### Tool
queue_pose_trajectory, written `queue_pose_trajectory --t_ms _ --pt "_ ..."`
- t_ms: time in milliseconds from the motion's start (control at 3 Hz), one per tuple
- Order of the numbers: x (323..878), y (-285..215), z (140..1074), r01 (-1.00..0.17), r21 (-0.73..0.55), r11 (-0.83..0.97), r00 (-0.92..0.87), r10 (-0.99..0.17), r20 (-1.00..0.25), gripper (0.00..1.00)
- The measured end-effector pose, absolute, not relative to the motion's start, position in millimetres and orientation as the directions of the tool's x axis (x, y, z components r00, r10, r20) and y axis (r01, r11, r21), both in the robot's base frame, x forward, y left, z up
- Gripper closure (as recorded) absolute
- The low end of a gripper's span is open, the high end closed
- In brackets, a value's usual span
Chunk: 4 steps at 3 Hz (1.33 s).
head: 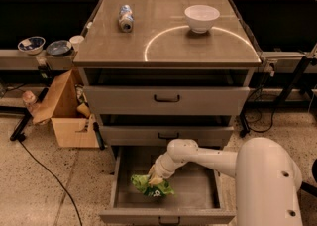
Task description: Place green rice chip bag into bottom drawer
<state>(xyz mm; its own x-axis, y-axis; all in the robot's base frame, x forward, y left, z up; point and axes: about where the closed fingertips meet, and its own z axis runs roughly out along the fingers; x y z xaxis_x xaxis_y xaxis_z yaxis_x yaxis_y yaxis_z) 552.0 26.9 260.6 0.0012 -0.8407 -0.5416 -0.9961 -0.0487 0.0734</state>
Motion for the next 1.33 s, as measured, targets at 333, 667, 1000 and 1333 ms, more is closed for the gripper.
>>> queue_pose_trajectory --t_ms 333,667,1000,1333 --pt "552.0 26.9 260.5 -0.996 0.073 -0.049 0.001 -0.841 -0.542 0.45" --pt "552.0 26.9 260.5 -0.996 0.073 -0.049 0.001 -0.841 -0.542 0.23" --pt "551.9 27.0 260.4 -0.996 0.074 -0.049 0.001 -0.841 -0.542 0.00" --pt "551.9 27.0 260.4 -0.996 0.074 -0.049 0.001 -0.841 -0.542 0.00"
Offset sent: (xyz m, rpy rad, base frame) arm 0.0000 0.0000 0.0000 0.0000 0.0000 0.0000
